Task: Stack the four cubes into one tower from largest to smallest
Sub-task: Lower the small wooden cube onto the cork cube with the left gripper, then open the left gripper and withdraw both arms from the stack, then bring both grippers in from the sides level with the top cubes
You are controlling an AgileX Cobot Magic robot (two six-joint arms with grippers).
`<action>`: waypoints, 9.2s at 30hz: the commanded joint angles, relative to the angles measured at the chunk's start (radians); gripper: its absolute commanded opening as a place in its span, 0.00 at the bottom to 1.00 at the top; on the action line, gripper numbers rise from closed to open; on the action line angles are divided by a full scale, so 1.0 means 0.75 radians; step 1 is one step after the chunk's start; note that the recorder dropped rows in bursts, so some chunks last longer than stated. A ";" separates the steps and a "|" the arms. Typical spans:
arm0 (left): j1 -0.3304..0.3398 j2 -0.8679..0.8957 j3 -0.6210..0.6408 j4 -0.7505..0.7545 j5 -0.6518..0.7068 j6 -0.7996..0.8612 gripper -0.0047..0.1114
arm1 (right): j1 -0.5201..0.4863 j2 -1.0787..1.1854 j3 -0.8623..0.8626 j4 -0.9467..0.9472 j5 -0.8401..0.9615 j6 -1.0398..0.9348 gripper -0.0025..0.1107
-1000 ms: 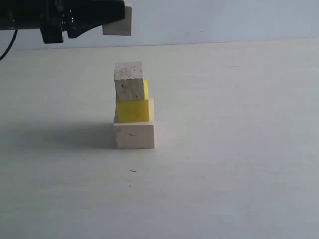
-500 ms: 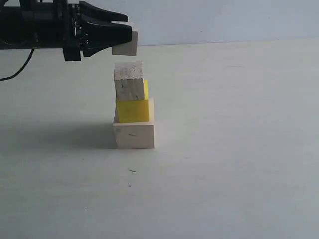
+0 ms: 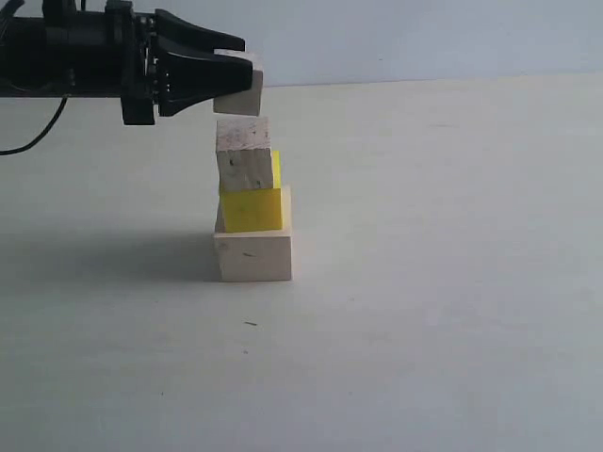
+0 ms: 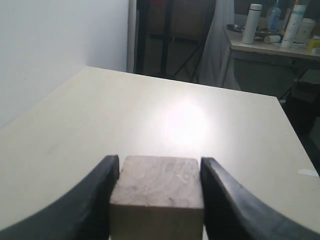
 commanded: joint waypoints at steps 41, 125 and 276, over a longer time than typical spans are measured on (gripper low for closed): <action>-0.047 0.070 -0.023 0.038 0.012 0.003 0.04 | 0.003 -0.010 0.005 -0.002 -0.012 -0.004 0.02; -0.019 0.087 -0.070 0.089 0.012 0.003 0.45 | 0.003 -0.010 0.005 0.000 -0.012 -0.009 0.02; 0.178 -0.015 0.116 0.296 -0.078 -1.294 0.04 | -0.695 1.563 -0.381 1.833 -0.269 -1.476 0.02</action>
